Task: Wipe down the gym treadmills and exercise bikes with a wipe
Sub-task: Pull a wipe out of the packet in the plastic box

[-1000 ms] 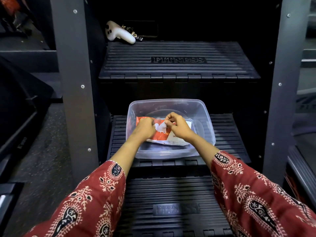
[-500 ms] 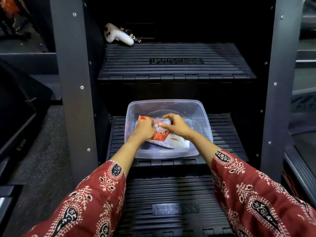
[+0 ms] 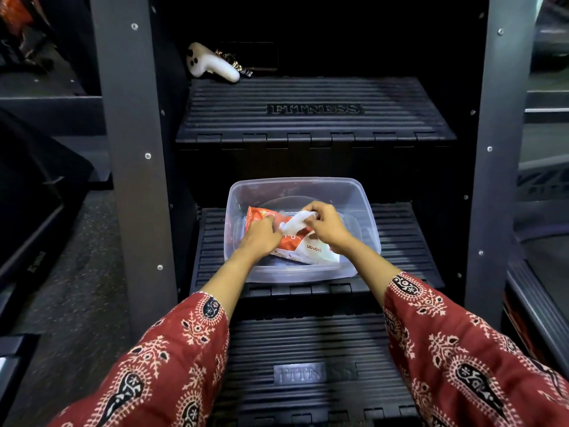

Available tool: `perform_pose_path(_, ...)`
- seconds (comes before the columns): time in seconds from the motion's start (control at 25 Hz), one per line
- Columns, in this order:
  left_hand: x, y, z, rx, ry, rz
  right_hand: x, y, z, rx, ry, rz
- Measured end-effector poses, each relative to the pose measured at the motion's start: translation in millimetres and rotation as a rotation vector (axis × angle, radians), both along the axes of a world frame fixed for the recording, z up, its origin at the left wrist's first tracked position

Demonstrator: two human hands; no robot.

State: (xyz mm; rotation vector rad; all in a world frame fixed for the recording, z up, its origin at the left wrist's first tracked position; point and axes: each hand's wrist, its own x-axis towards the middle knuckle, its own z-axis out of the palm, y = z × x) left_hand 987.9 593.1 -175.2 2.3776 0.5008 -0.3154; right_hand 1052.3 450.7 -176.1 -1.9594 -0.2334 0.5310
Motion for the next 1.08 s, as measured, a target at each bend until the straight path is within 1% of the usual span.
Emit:
perform_pose_path(0.08, 0.3, 0.9, -2.6, -0.033, 0.000, -0.018, 3.8, 1.8, 11.7, 0.181, 0.142, -0.133)
perform_pose_path(0.16, 1.1, 1.7, -4.4, -0.082, -0.018, -0.047, 8.5, 5.3, 24.1, 0.248, 0.163, -0.204)
perform_pose_path(0.28, -1.2, 2.4, 0.4, -0.141, -0.070, 0.000, 10.4, 6.7, 24.9, 0.166, 0.117, -0.201)
perform_pose_path(0.36, -3.1, 1.7, 10.8, -0.145, -0.078, 0.034, 9.0, 3.7, 17.7, 0.117, 0.107, -0.185)
perform_pose_path(0.4, -3.1, 1.8, 15.7, -0.186, -0.077, 0.051, 8.2, 1.7, 16.1, 0.102, 0.092, -0.182)
perform_pose_path(0.52, 2.8, 4.3, 22.5, -0.458, -0.089, 0.178, 6.8, -1.0, 21.9, 0.103, 0.061, -0.174)
perform_pose_path(0.56, 3.7, 4.6, 22.5, -0.484, -0.099, 0.212, 6.3, -1.0, 24.7, 0.108, 0.063, -0.159)
perform_pose_path(0.64, 3.4, 4.3, 20.2, -0.451, -0.123, 0.263, 5.0, 0.9, 27.2, 0.099, 0.057, -0.119)
perform_pose_path(0.72, 0.5, 4.3, 17.3, -0.430, -0.141, 0.318, 3.7, 3.0, 27.9, 0.034, -0.014, -0.128)
perform_pose_path(0.8, -0.9, 5.1, 14.3, -0.383, -0.160, 0.322, 1.7, 1.3, 27.9, -0.047, -0.101, -0.241)
perform_pose_path(0.84, -0.6, 5.4, 13.1, -0.326, -0.177, 0.294, 1.1, -0.2, 27.8, -0.069, -0.133, -0.323)
perform_pose_path(0.92, 0.7, 6.3, 11.9, -0.245, -0.211, 0.270, 0.6, -3.1, 27.4, -0.056, -0.186, -0.414)
perform_pose_path(1.0, 2.8, 8.5, 8.4, -0.226, -0.229, 0.296, 0.2, -1.1, 26.5, -0.039, -0.223, -0.403)
perform_pose_path(1.08, 4.6, 11.0, 3.7, -0.229, -0.240, 0.325, 0.6, 5.9, 22.3, -0.060, -0.232, -0.316)
